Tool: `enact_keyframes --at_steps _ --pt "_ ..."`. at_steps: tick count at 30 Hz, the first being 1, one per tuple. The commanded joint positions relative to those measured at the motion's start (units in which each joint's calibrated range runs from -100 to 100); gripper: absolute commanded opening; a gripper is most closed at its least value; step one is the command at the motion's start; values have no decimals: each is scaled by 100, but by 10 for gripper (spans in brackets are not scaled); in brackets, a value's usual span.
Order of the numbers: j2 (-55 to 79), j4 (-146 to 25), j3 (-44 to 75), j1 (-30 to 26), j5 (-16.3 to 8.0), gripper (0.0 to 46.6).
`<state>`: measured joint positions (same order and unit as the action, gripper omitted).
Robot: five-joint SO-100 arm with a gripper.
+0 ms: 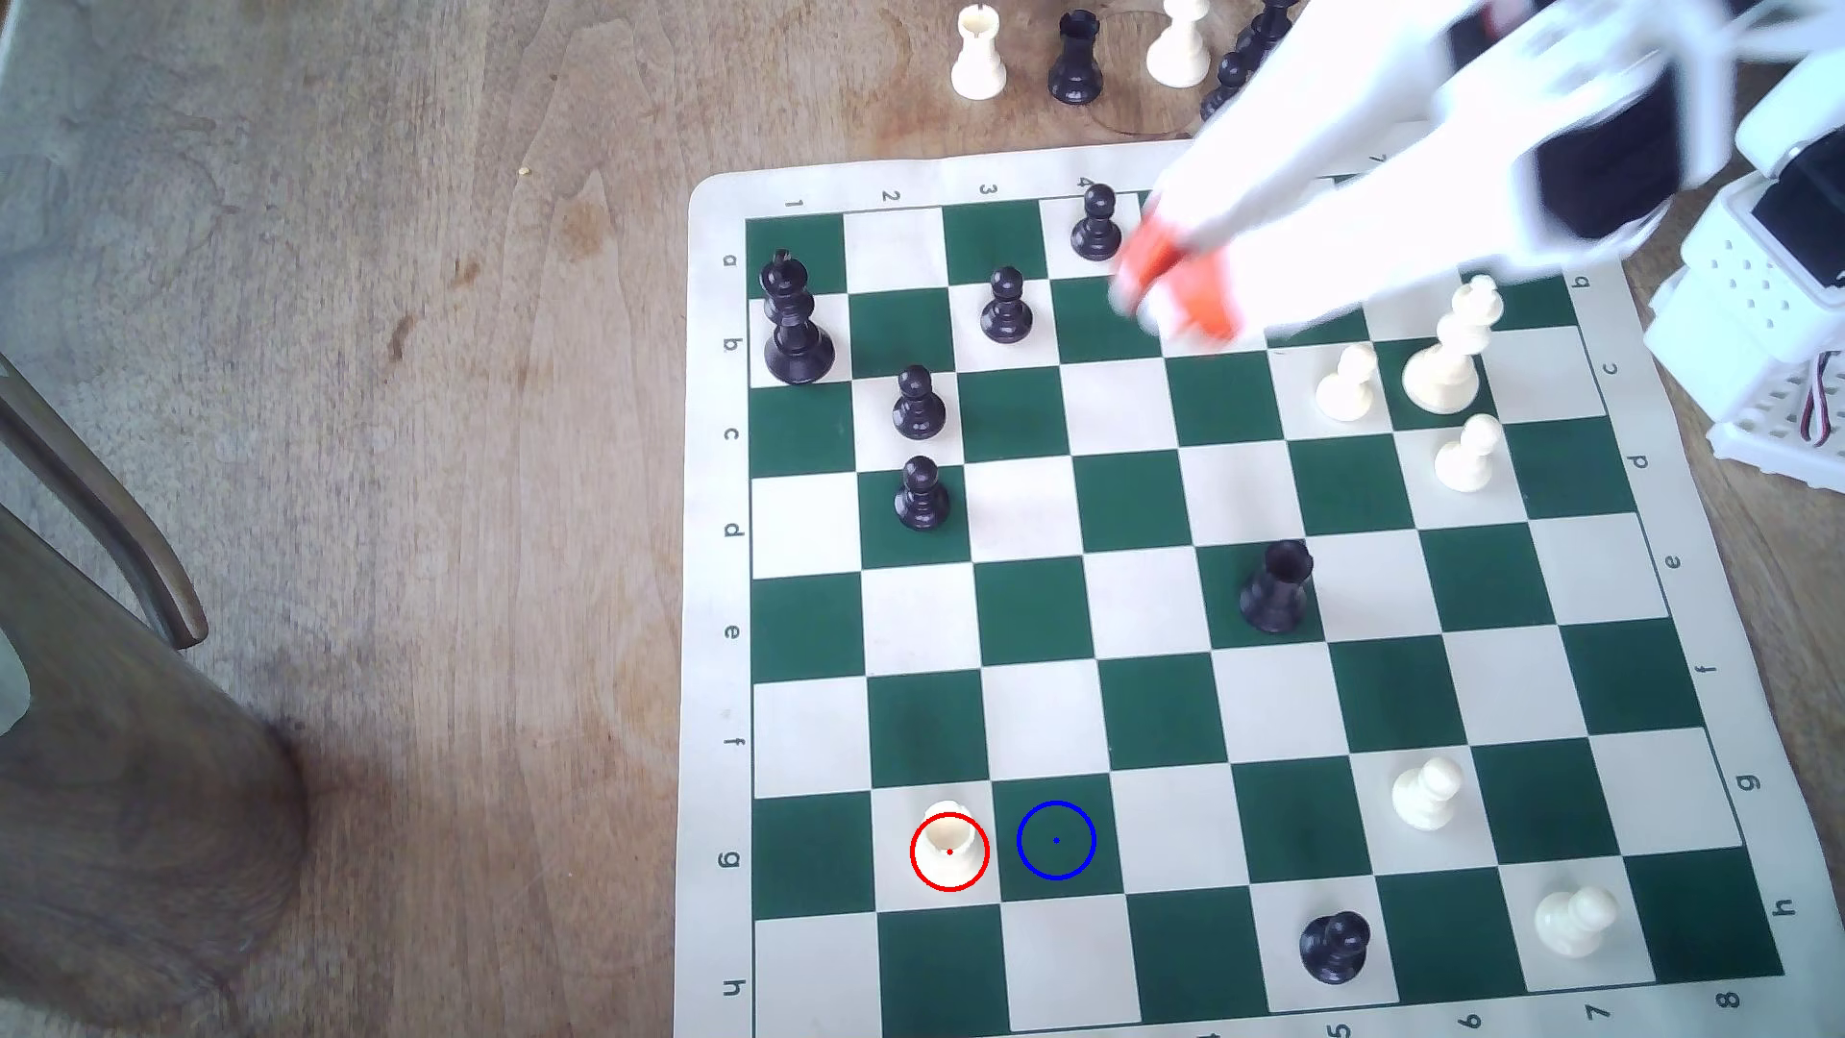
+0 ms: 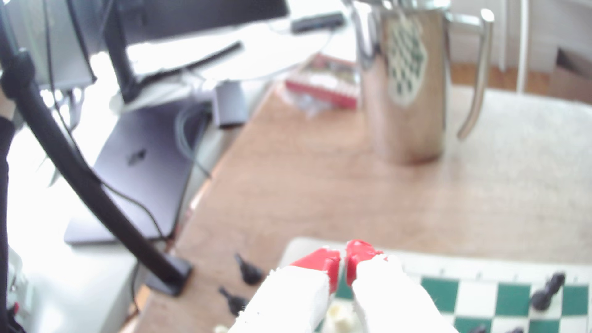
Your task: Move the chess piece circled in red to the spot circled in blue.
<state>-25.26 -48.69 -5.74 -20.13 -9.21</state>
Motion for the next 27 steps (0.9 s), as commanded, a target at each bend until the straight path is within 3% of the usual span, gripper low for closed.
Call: enact_keyframes --at_steps 1,3,4,5,6,15,20,27 --pt "582 -127 538 -1 -596 2" --pt "710 -185 538 -16 -757 2" --pt "854 -234 547 -56 -1040 57" --pt "964 -267 529 -102 -1084 64" --pt "1066 -267 501 -126 -1192 5" --pt "2331 -447 828 -126 -1270 5" --pt "3350 -324 1789 -9 -1299 4" --pt "4071 282 2315 -196 -1377 148"
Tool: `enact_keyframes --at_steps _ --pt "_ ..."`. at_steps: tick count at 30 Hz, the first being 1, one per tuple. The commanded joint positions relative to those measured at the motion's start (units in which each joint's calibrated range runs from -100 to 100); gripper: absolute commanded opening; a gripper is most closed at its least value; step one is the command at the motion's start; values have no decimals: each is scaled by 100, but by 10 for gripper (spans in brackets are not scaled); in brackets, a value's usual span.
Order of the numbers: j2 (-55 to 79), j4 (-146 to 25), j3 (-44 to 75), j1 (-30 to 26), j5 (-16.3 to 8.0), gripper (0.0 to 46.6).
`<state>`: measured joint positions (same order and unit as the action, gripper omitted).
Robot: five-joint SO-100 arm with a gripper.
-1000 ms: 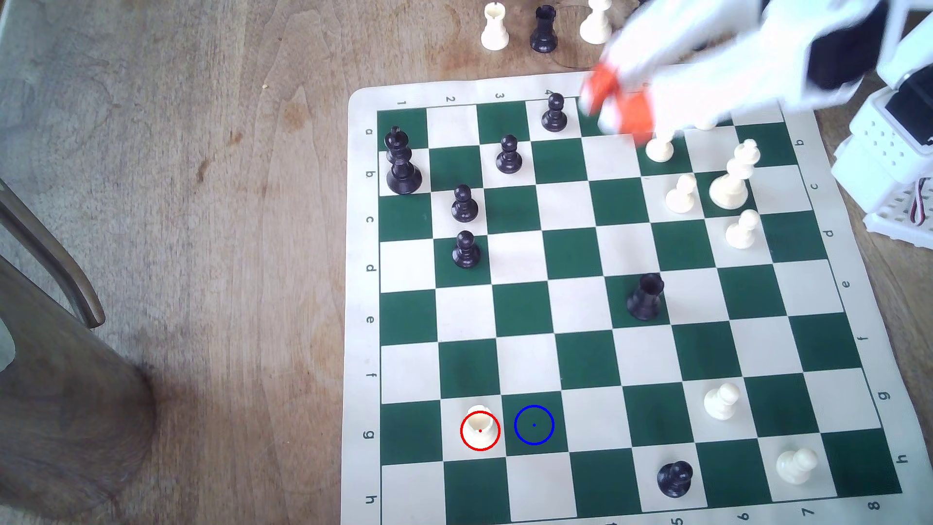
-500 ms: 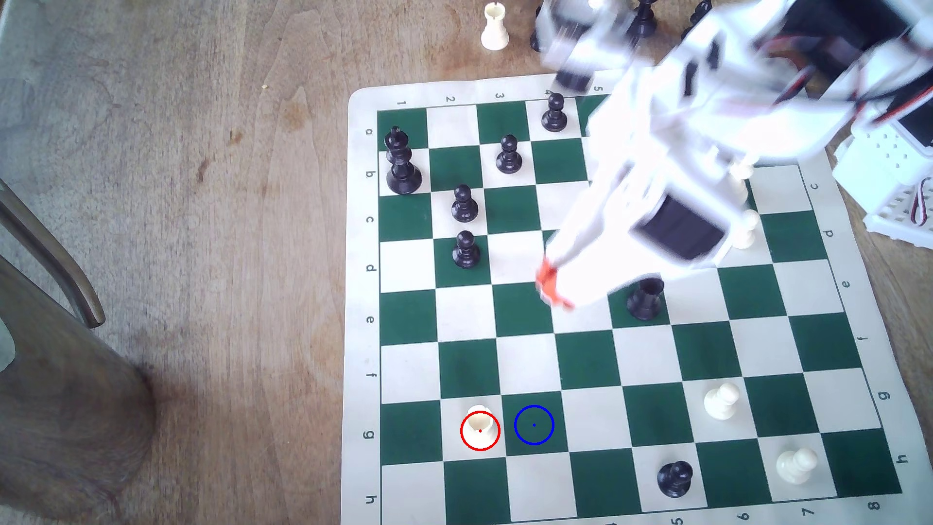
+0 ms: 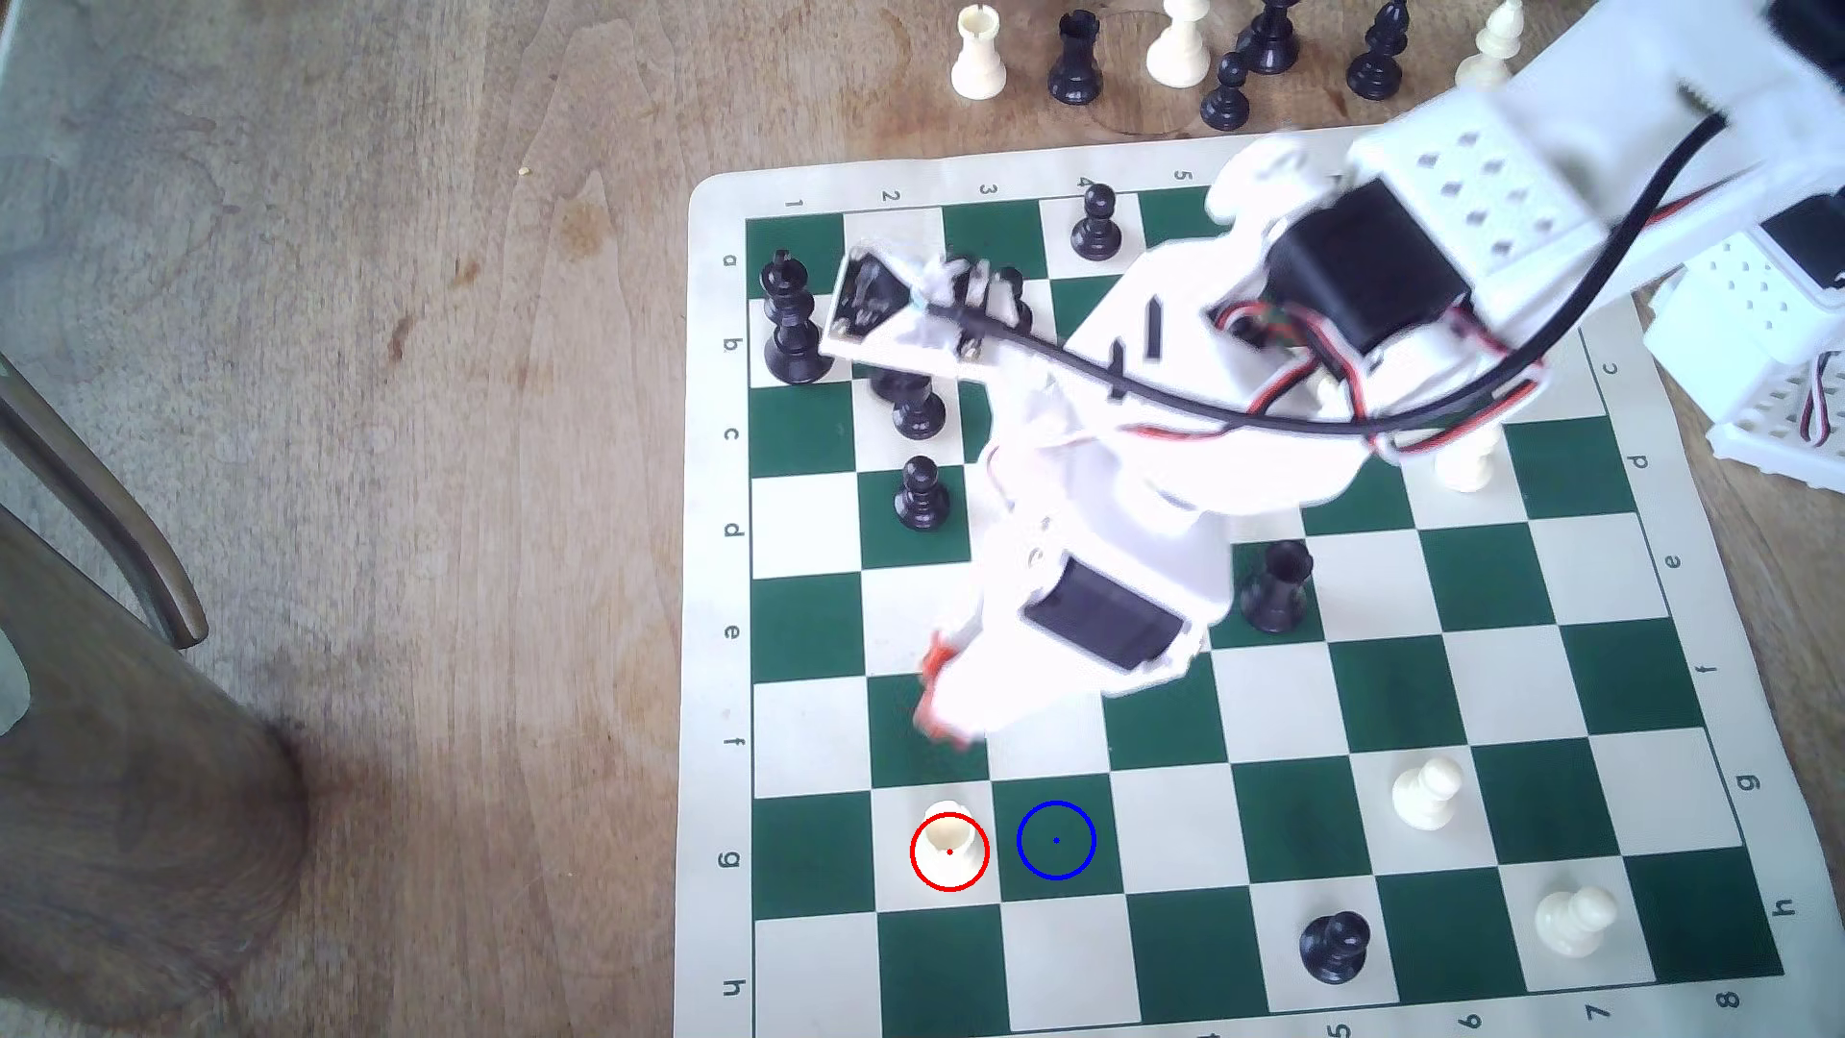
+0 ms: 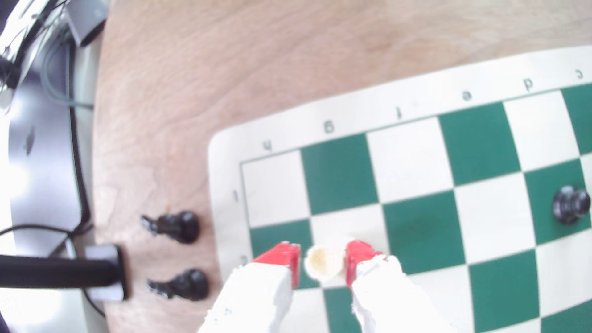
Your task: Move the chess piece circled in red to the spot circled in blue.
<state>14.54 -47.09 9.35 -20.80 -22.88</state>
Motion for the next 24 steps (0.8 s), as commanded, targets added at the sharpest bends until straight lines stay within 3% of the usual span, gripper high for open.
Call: enact_keyframes --at_steps 1,6,24 --pt "168 57 914 -146 15 161" --pt "558 -623 1395 -216 225 208" --pt "1042 -74 1340 -153 342 208"
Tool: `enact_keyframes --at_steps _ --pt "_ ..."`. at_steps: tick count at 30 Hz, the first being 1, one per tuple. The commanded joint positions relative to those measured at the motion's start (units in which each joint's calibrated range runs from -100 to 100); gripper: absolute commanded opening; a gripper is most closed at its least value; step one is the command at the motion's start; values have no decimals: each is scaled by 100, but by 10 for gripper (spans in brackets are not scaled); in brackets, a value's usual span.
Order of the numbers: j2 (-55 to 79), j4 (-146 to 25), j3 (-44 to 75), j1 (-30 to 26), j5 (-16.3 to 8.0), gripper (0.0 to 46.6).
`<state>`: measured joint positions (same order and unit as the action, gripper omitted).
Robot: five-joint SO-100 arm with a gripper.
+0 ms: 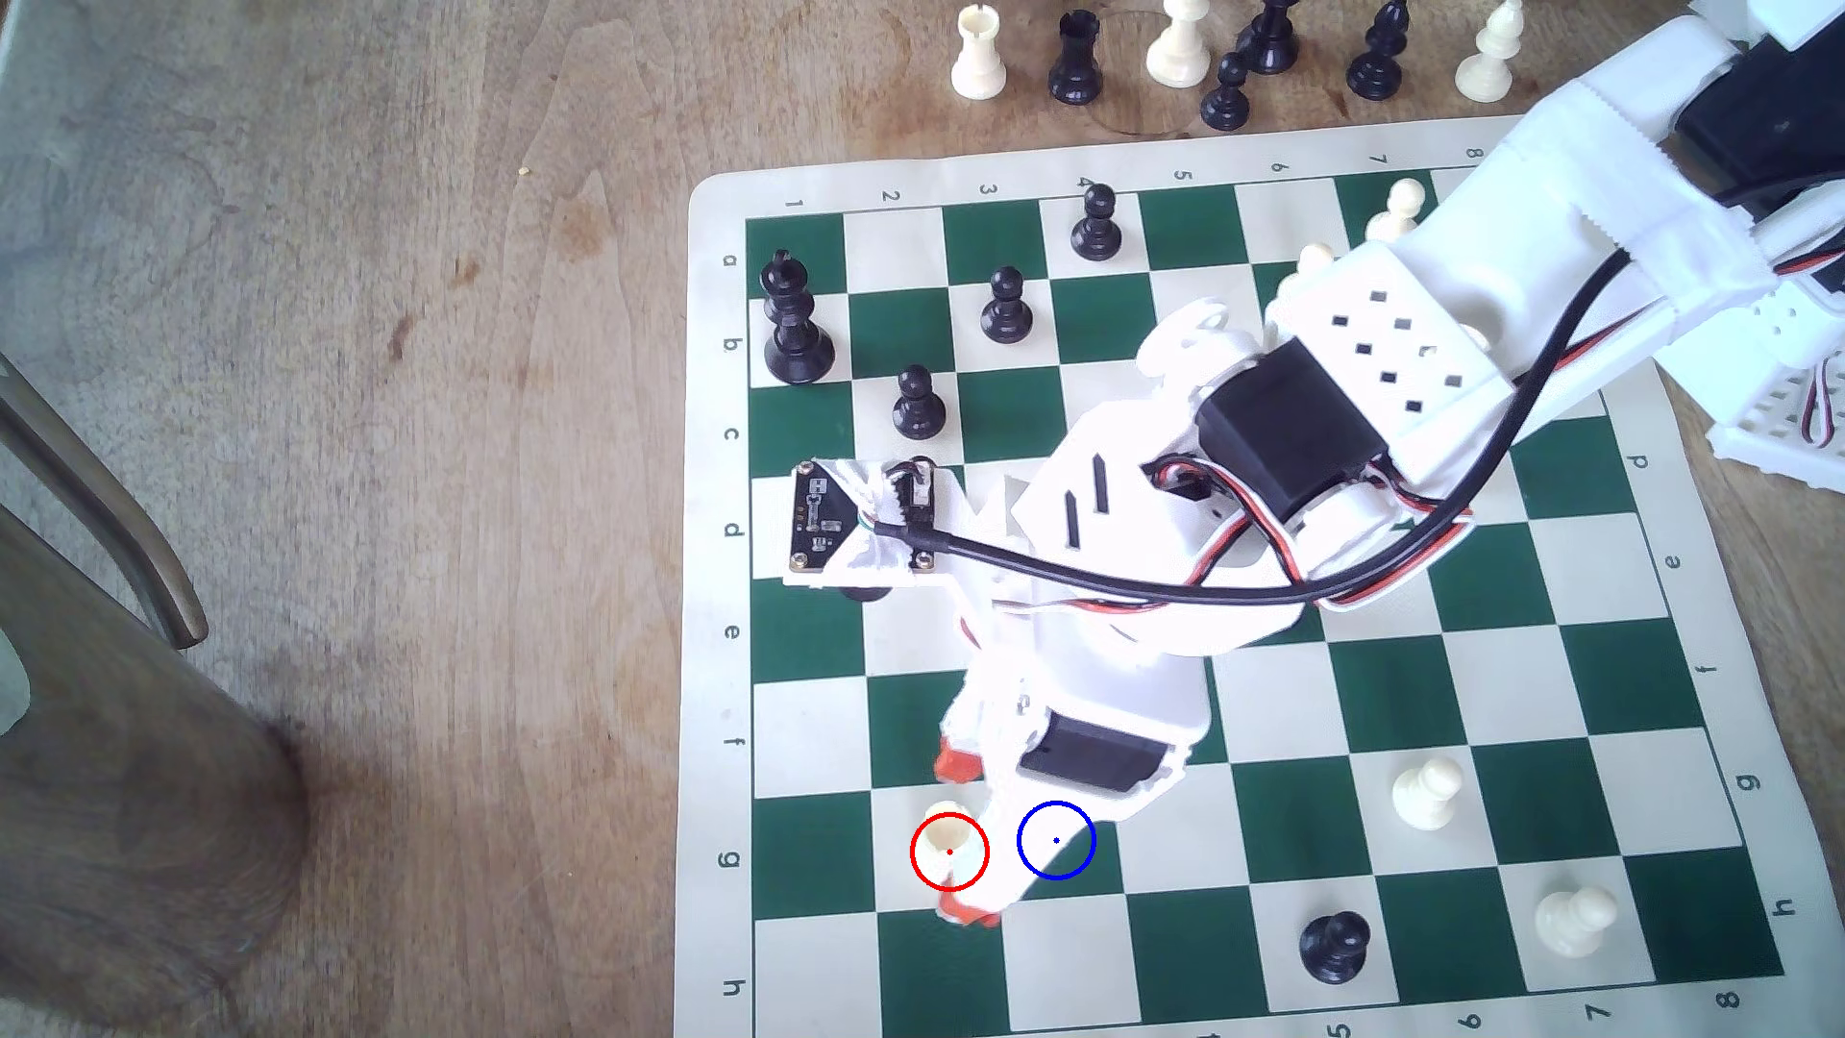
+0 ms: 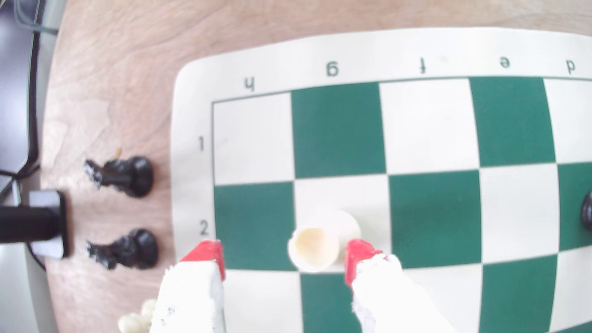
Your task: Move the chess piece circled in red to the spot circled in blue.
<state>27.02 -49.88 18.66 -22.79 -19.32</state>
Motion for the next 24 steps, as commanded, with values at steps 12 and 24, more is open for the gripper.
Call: enact_keyframes --at_steps 12,24 --pt "-28 484 110 22 24 215" --pt "14 680 -298 -17 20 207"
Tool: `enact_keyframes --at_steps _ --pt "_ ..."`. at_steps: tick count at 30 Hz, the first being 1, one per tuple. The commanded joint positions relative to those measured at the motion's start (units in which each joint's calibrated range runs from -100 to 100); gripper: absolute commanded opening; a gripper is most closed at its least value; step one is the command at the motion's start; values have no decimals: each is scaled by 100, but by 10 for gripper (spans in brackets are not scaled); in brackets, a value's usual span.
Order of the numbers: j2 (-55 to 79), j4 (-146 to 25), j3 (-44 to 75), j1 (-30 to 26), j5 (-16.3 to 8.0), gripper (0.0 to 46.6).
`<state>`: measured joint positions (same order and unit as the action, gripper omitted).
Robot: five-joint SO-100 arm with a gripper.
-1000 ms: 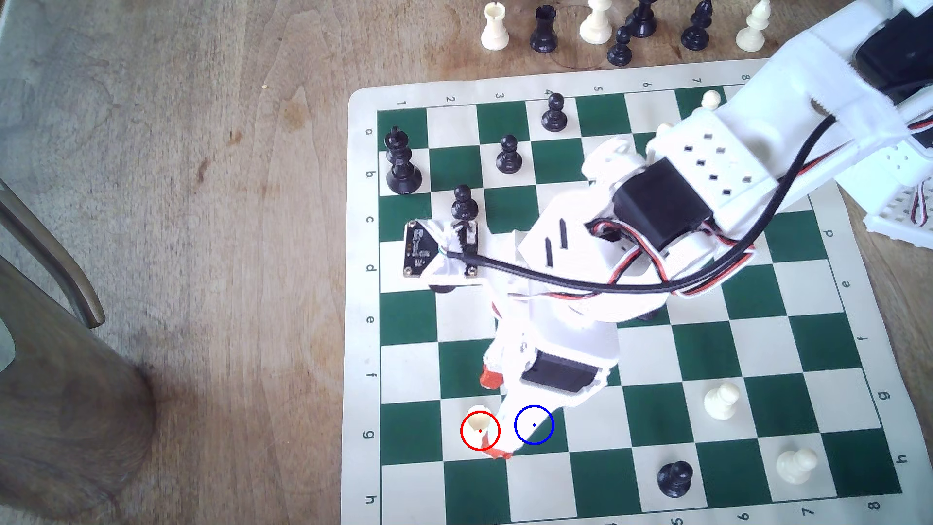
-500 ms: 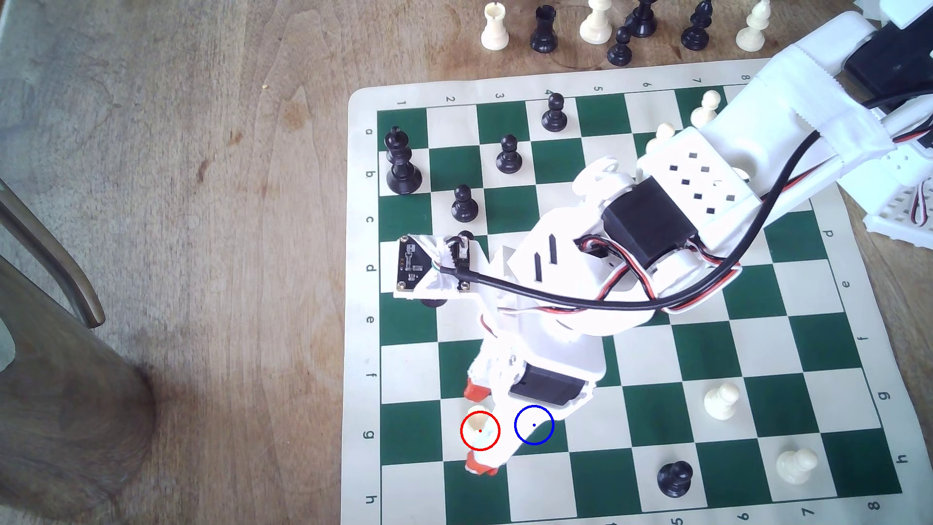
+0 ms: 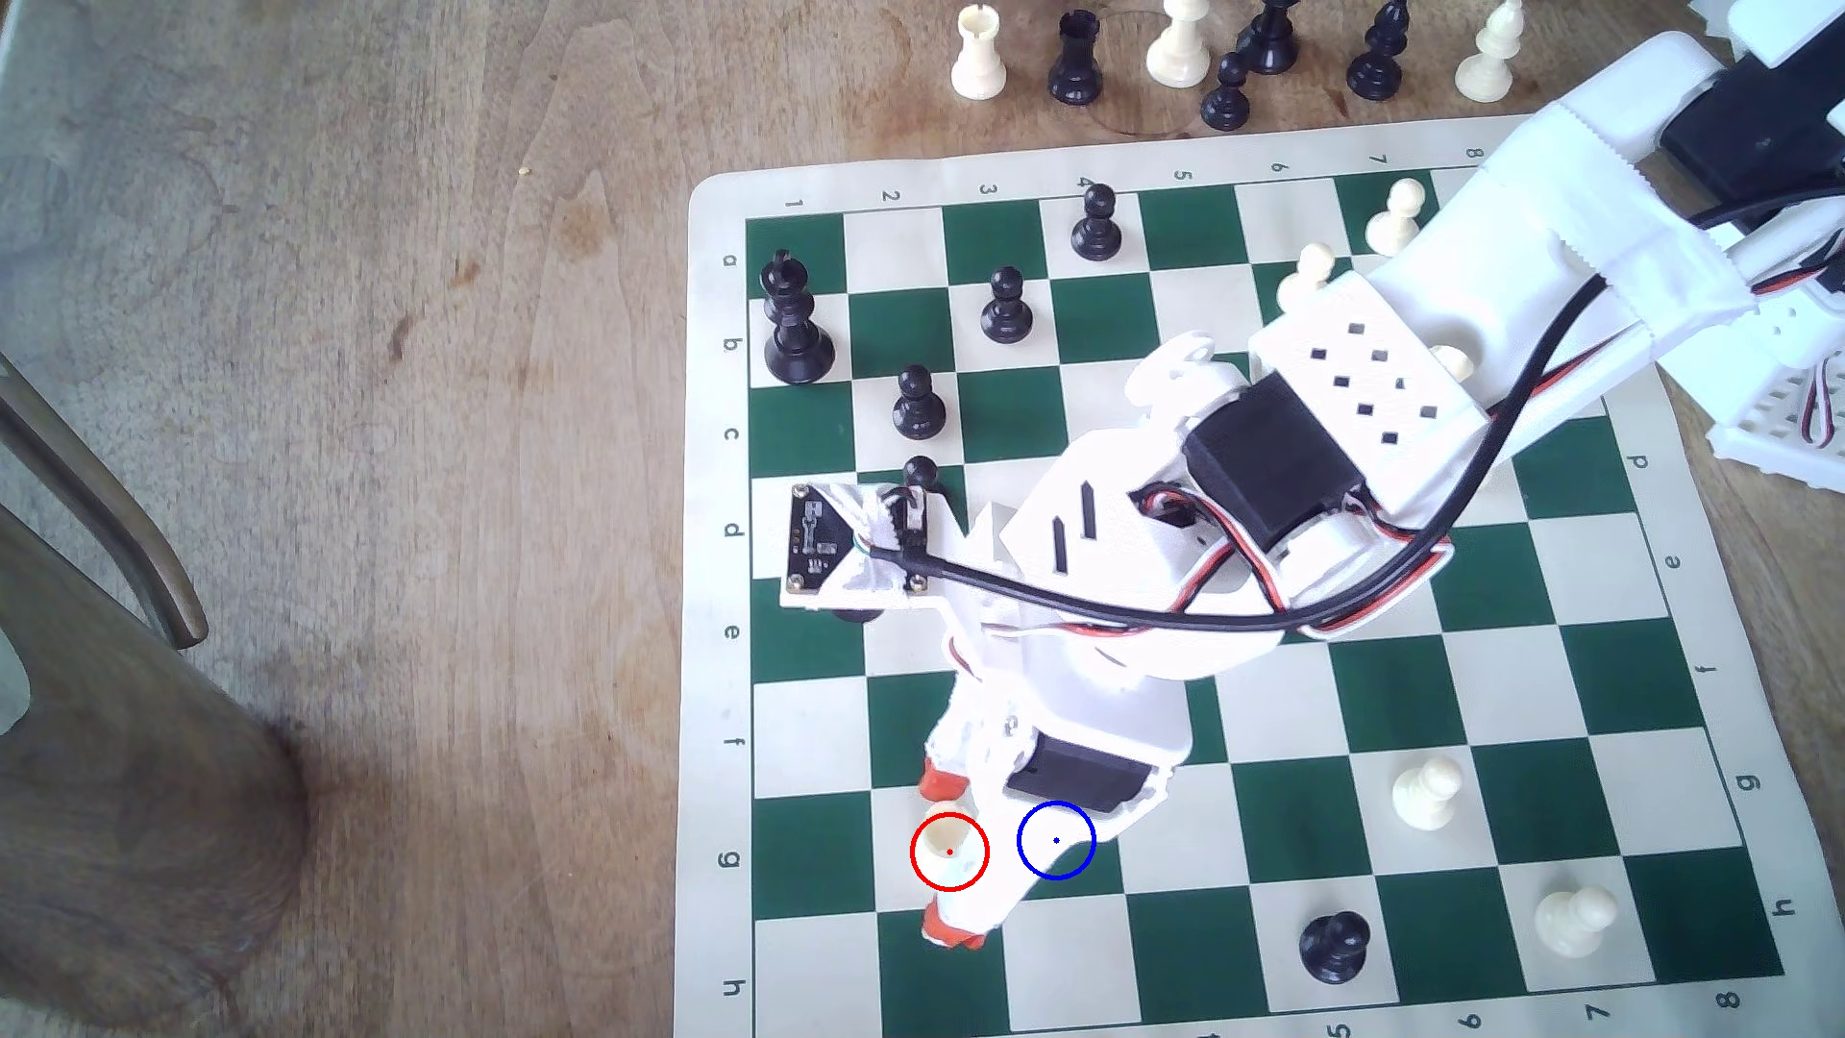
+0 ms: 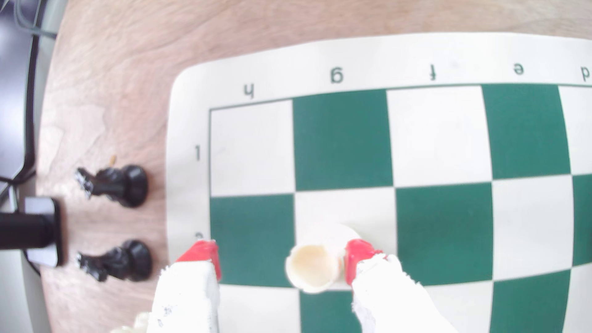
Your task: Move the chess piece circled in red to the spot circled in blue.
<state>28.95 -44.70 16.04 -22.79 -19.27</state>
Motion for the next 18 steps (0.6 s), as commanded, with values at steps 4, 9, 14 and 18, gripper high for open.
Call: enact_keyframes --at_steps 4,9,14,18 --pt "-178 211 -45 -64 24 200" --pt "-170 285 -45 -48 34 202" --pt "-170 285 -63 -17 39 182" --pt "-161 342 -99 -40 39 130"
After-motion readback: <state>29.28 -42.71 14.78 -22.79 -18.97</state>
